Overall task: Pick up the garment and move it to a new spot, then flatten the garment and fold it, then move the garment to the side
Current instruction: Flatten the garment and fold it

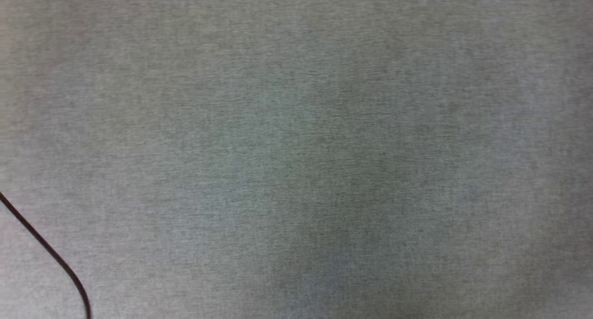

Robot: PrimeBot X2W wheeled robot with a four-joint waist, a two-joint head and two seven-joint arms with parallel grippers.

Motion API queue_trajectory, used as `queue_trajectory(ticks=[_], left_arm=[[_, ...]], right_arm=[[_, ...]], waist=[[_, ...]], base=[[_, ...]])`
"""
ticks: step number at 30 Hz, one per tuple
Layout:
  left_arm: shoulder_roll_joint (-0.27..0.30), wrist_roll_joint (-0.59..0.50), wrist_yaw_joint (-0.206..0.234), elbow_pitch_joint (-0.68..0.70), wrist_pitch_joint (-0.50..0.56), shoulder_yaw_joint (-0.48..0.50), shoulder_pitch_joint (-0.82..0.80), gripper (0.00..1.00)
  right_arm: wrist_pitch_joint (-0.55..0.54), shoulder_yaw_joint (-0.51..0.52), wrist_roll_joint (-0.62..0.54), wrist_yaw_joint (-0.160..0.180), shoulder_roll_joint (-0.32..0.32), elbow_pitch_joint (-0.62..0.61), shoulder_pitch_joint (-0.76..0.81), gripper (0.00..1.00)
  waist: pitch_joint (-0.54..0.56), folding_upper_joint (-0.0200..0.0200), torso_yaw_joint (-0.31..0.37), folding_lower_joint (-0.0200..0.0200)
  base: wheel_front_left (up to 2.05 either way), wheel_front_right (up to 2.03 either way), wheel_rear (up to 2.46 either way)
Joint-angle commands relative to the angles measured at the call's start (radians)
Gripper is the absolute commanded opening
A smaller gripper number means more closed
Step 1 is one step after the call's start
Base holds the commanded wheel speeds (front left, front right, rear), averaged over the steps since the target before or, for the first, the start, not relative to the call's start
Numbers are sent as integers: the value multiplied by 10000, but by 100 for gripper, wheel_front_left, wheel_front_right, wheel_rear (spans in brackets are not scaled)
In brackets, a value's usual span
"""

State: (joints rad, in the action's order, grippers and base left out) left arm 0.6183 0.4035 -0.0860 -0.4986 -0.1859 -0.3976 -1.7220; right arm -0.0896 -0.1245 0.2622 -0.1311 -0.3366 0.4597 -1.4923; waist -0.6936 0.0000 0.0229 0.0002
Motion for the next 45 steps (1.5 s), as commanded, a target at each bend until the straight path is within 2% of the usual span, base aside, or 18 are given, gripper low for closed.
queue_trajectory(ticks=[1,8,15,24,33,36,41,45], left_arm=[[-134,63,-18,-161,-142,-93,423,0],[-860,511,161,-343,-674,-373,3324,0],[-1020,838,748,964,-774,-602,7296,0],[-478,1441,1536,2756,-563,-919,11831,0],[339,2348,2091,4197,-28,-872,15149,0],[720,2479,2193,4682,269,-939,15956,0],[1300,2799,1852,5668,1090,-1440,17127,0],[1668,3089,1867,6383,1729,-1785,17964,0]], right_arm=[[155,-73,-66,7,98,226,367,0],[1058,-653,328,7,116,1309,2261,0],[1276,-1312,1413,7,-45,1704,4712,0],[982,-3019,3296,6,-797,790,7402,0],[898,-3597,4290,7,-1457,456,9299,0],[814,-3592,4633,7,-1778,321,9958,0],[559,-3431,5190,7,-2330,-85,11199,0],[213,-3380,5685,7,-2824,-805,12284,0]], waist=[[45,0,-113,-2],[838,0,-455,-2],[2152,0,-695,-2],[3817,0,-957,-2],[5048,0,-1208,-2],[5370,0,-1275,-2],[5923,0,-1337,-2],[6325,0,-1280,-2]], base=[[0,0,0],[0,0,0],[0,0,0],[0,0,0],[0,0,0],[0,0,0],[0,0,0],[0,0,0]])
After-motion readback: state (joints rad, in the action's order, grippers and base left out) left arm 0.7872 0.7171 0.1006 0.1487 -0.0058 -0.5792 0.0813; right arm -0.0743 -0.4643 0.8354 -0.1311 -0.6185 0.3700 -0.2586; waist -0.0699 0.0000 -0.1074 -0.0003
